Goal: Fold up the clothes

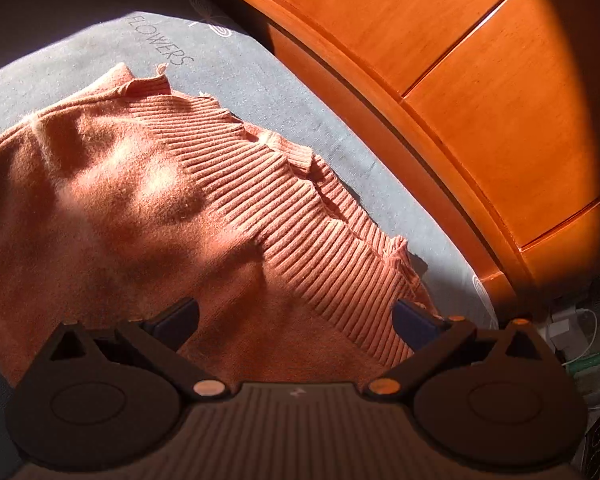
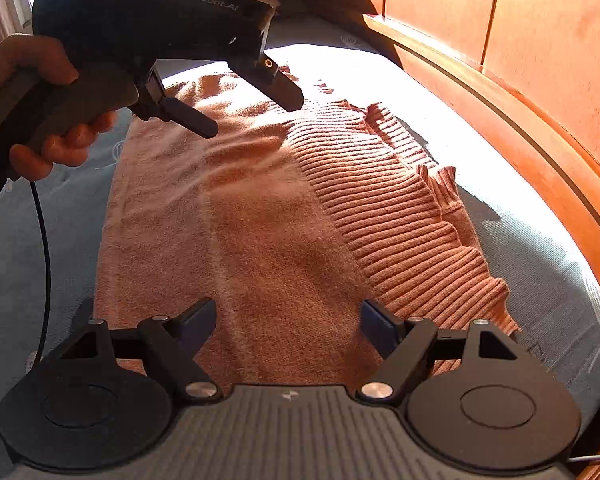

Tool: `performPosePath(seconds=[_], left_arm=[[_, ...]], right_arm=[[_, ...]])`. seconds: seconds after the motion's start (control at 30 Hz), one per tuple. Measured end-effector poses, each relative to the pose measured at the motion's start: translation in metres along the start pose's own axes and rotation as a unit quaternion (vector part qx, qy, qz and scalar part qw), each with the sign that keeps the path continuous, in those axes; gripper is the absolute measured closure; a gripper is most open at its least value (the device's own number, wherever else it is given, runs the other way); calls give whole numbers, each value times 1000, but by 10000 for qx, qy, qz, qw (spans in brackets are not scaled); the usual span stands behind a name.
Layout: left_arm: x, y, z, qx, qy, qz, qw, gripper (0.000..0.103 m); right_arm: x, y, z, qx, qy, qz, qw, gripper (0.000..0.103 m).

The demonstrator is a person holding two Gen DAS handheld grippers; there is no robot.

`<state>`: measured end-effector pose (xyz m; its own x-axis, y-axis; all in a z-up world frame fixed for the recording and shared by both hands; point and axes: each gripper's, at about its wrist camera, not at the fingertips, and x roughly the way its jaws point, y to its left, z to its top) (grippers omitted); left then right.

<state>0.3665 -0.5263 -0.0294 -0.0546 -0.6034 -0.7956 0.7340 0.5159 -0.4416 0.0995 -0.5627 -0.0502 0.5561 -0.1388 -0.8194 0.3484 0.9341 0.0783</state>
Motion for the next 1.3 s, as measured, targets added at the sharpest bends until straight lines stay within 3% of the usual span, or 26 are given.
performPosePath(seconds=[0.2,0.33,0.4,0.47,0.6,0.7,0.83,1.0,1.1,1.23,1.3], left_arm=[[-11,-17,-21,742,13,331,9967,1],[-21,-33,-41,1112,20,247,9935,1],[-22,-36,-50,1155,137,167,9931,1],[-28,-31,-55,1021,184,133,9945,1],[-42,-16,-60,704,164,174,9972,1],[-61,4,-52,513,-127,580,9969,1],[-83,46,-38,-157,-563,1122,9920,2],[-95,121,-29,-1437,-1153,1298,9743,26],[-92,169,-29,-2315,-1561,1031,9547,27],[-73,219,-30,-3225,-1818,439,9279,27],[-62,234,-29,-3401,-1856,151,9218,27]], right_arm=[[-37,-15,-39,-155,438,-212,9987,19],[-45,-8,-28,-173,262,-7,9995,19],[-34,0,-21,-404,454,-41,9981,19],[-20,-1,-18,-353,794,-95,9962,19],[-29,-16,8,-152,758,61,9970,20],[-33,-23,40,-245,618,179,9976,20],[-20,-16,109,-416,308,699,9962,32],[14,11,180,-580,31,1418,9882,51],[33,34,205,-720,-45,1686,9830,51],[55,60,215,-816,81,1959,9772,51],[65,67,213,-823,198,1990,9763,51]])
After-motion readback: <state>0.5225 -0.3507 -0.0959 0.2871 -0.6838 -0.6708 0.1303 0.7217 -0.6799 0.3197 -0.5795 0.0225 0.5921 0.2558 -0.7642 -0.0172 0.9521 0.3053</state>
